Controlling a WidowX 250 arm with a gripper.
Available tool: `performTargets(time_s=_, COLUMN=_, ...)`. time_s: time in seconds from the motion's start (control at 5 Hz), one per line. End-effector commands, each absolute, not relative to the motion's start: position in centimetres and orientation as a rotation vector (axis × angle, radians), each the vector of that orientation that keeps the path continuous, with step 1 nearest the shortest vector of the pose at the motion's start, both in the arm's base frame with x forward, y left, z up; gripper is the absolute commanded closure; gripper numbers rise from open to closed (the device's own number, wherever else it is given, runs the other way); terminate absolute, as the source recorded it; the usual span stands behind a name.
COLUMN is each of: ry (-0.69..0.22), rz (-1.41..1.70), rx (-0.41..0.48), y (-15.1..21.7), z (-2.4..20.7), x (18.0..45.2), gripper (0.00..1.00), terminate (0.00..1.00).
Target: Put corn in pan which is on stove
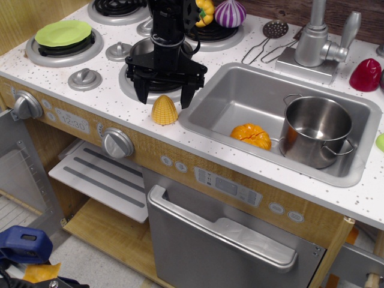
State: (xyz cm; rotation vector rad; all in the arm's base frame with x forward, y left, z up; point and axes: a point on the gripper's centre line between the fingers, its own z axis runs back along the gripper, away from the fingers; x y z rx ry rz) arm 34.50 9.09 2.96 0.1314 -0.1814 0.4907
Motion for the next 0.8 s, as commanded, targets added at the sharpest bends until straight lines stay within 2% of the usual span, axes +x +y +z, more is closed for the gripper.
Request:
performTargets(time_s=0.0, ry=-0.231, rz=0.506, rx=0.096, y=9.90, z=3.40, x=35.30, gripper=0.00, terminate=0.00)
performTargets(time_s=0.2, ry=-0.235, rz=0.518, rx=0.097, y=10.05, z=3.07, x=35.36, gripper=0.00, terminate=0.00)
performTargets(time_s=0.4, ry=-0.239, rz=0.524, rx=0.099, y=10.04, z=3.05, x=35.40, gripper=1.00, terminate=0.00)
performTargets(time_s=0.6, ry=-0.243, rz=0.511, rx=0.136, y=10.06, z=3.97, x=35.69, gripper=1.00, terminate=0.00)
